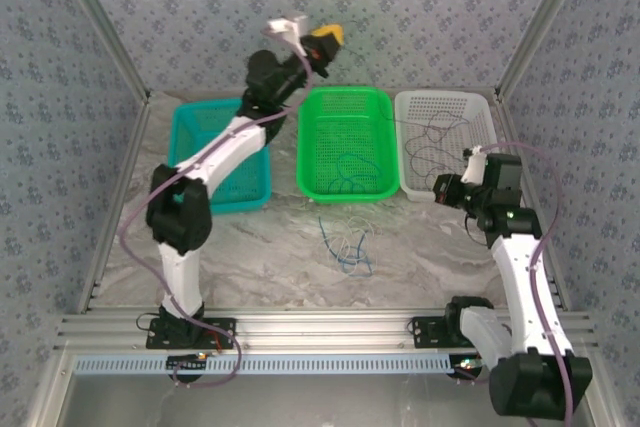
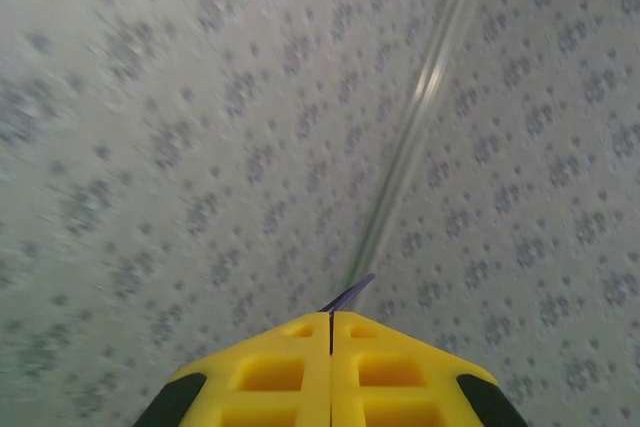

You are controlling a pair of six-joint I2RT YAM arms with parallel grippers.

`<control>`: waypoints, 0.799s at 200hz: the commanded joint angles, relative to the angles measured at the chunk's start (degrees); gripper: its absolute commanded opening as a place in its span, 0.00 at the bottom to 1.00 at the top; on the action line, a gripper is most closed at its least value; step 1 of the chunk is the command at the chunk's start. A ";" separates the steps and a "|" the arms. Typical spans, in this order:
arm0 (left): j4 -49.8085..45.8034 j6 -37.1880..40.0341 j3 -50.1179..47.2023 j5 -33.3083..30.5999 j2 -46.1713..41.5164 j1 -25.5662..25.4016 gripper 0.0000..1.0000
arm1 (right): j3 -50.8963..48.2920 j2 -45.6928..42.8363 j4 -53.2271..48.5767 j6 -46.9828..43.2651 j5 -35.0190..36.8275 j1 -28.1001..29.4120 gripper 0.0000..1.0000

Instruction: Untangle the cables

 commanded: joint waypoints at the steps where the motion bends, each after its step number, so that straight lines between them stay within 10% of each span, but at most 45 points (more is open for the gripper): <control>1: -3.53 1.74 11.38 4.70 8.09 -3.60 0.06 | 2.53 2.60 2.10 -2.06 2.07 -4.39 0.00; 72: -34.37 5.54 63.75 4.56 42.26 -9.74 0.07 | 3.19 11.57 1.39 -3.39 1.71 -11.89 0.00; 160: -37.45 4.85 59.21 4.94 44.05 -10.04 0.15 | 3.93 14.75 2.54 -2.98 4.16 -13.93 0.00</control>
